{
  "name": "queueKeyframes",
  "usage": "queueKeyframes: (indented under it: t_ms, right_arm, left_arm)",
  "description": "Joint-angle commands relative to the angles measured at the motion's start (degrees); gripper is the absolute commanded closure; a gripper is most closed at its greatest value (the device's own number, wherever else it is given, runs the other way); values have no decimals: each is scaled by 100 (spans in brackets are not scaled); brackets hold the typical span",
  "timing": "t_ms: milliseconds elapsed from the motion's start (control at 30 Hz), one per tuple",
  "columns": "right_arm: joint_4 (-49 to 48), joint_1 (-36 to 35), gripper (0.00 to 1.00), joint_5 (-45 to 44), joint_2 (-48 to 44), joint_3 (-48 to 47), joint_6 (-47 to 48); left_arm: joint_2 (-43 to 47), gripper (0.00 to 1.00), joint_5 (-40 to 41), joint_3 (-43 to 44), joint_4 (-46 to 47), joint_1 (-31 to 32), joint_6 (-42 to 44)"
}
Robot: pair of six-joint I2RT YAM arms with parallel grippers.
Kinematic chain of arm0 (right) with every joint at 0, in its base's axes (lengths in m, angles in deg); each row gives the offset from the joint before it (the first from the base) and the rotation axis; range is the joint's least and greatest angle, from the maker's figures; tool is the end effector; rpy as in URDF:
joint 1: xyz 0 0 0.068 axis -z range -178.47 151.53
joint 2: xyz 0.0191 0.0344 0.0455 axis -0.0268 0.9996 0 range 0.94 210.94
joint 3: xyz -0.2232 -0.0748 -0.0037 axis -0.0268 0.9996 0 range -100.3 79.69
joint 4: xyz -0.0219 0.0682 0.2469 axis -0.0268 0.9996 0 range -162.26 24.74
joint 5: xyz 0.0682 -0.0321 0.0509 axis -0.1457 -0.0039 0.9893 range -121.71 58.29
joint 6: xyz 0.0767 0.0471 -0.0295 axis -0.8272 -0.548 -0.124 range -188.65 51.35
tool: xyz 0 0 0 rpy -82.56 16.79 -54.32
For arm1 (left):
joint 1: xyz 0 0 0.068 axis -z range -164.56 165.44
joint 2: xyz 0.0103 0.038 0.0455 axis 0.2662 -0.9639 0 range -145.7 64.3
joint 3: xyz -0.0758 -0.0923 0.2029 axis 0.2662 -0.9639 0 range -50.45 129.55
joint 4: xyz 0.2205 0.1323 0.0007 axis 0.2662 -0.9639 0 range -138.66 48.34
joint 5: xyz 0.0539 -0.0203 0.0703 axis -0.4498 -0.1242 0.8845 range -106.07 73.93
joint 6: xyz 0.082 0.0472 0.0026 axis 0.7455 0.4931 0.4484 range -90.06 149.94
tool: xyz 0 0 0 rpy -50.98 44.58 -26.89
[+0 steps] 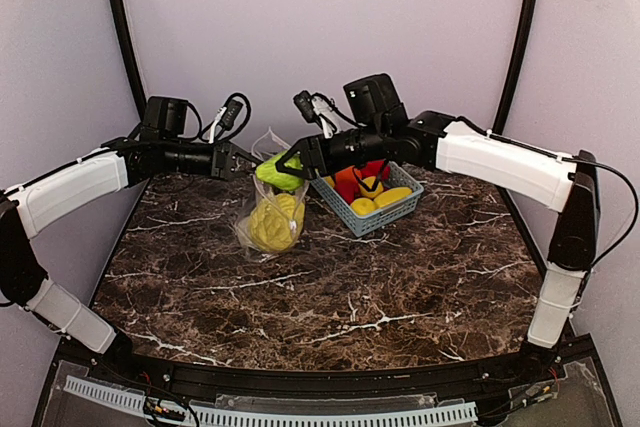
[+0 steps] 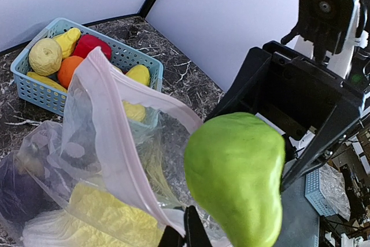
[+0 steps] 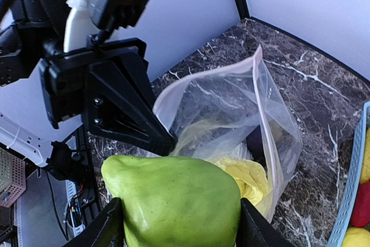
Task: Place the food in the zip-top bag and seal the zipper
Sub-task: Place the fake fruit in the zipper food storage bag.
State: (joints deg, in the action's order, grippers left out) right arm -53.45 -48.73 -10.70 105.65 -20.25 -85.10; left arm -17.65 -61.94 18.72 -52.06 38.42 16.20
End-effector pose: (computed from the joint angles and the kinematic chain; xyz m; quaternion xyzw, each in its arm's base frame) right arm 0.2722 0.3755 0.3095 -0.3348 0.7580 0.4236 0.3660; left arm 0.3065 -0.1967 0.2892 0.2758 0.7489 -0.4685 0.3789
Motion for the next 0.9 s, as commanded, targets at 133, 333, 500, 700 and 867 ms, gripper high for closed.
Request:
queueKeyframes:
  t_ms: [133, 333, 500, 700, 867]
  right_arm:
    - [645, -7, 44, -861, 296, -461, -147]
    - [1242, -1, 44, -1521, 453, -699, -80]
    - [1591, 8, 44, -1989, 545, -860, -79]
    - [1913, 12, 45, -2384, 688, -1114, -23]
    - [1981, -69, 45, -2311, 818, -1330, 112]
  left_arm:
    - [196, 99, -76, 53, 2, -4, 19]
    - [214, 99, -61, 53, -20, -4, 37]
    - [242, 99, -24, 62, -45, -4, 77]
    - [266, 99, 13, 62, -60, -4, 107]
    - [223, 99, -36, 56, -29, -4, 80]
